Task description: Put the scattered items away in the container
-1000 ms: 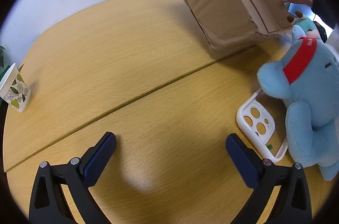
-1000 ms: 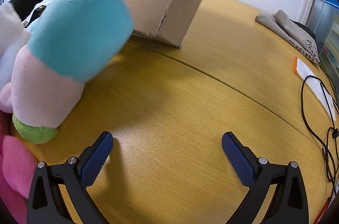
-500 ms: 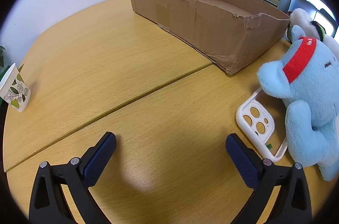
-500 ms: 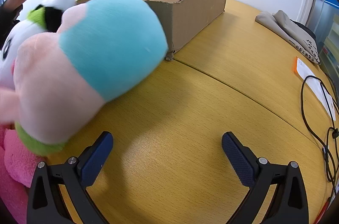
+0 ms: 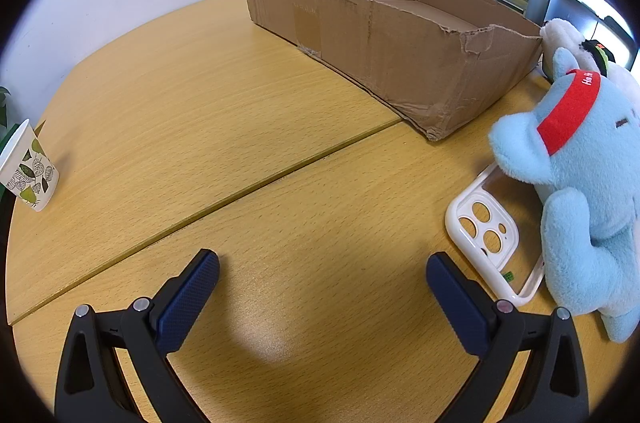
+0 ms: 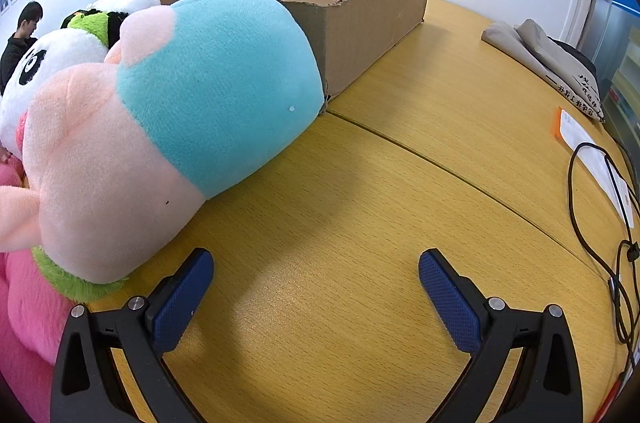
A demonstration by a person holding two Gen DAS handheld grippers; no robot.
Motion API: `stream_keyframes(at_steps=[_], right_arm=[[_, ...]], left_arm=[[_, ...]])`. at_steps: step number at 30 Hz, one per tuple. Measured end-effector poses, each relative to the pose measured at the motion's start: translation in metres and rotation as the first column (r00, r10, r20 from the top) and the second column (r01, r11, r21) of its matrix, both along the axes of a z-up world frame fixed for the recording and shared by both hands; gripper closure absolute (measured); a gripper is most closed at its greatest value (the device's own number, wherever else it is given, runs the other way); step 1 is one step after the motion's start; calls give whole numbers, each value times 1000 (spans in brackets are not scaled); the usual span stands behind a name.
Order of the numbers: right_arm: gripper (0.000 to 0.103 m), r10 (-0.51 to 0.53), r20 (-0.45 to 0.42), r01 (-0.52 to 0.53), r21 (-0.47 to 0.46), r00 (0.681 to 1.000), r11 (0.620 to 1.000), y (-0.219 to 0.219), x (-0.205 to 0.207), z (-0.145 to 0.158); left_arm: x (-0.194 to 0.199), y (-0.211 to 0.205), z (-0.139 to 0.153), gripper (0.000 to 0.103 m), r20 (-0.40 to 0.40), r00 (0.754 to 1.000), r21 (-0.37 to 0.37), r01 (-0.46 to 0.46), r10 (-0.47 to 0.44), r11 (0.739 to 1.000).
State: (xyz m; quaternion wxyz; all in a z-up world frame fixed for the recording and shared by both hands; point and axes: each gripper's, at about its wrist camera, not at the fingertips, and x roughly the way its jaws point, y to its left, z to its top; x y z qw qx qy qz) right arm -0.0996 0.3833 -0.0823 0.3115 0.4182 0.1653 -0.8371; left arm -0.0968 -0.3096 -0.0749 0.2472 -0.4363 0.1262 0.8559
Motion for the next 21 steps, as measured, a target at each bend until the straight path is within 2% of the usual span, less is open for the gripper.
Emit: stream_keyframes(at_steps=[21], right_arm=[[0, 0, 0, 0, 0, 1000, 1000, 0, 0, 0]], left_arm=[[1, 1, 1, 0, 0, 1000, 1, -3, 3, 1000]])
